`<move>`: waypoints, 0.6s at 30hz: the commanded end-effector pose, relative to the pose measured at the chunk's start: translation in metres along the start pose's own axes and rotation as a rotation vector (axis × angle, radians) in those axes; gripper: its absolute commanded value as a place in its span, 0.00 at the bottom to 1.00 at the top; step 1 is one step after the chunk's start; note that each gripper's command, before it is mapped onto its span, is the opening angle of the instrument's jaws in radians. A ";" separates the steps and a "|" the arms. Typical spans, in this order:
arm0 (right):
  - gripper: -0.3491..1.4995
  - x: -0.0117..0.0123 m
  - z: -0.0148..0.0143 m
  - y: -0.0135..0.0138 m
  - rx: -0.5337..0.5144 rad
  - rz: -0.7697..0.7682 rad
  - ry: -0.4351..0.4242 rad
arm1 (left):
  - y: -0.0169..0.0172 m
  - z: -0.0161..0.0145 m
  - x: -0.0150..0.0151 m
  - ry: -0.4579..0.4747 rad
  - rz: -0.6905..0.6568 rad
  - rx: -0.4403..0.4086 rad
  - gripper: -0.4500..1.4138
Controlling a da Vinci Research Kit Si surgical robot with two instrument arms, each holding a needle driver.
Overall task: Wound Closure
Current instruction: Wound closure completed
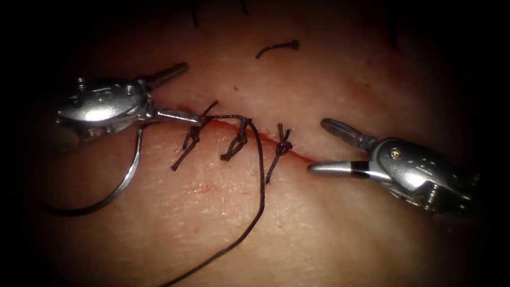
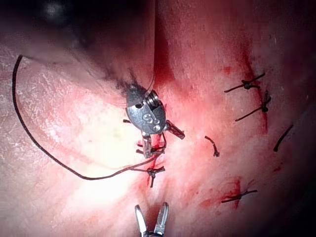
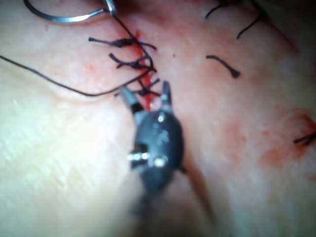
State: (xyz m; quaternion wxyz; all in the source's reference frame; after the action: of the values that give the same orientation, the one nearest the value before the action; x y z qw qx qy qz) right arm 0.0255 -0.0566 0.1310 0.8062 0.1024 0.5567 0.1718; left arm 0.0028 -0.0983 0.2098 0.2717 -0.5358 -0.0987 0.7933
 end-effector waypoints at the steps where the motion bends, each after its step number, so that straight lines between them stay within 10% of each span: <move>1: 0.45 0.0004 0.0008 0.0006 -0.004 -0.051 0.008 | 0.0017 0.0005 -0.0007 -0.005 0.004 -0.021 0.68; 18: 0.65 0.0008 0.0000 -0.0010 0.024 -0.187 -0.026 | 0.0080 0.0003 -0.0038 -0.037 0.105 -0.191 0.70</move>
State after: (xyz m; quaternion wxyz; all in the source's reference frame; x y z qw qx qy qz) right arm 0.0254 -0.0570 0.1294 0.8253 0.0615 0.5544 0.0883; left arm 0.0015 -0.1062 0.2088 0.1759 -0.5487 -0.1489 0.8036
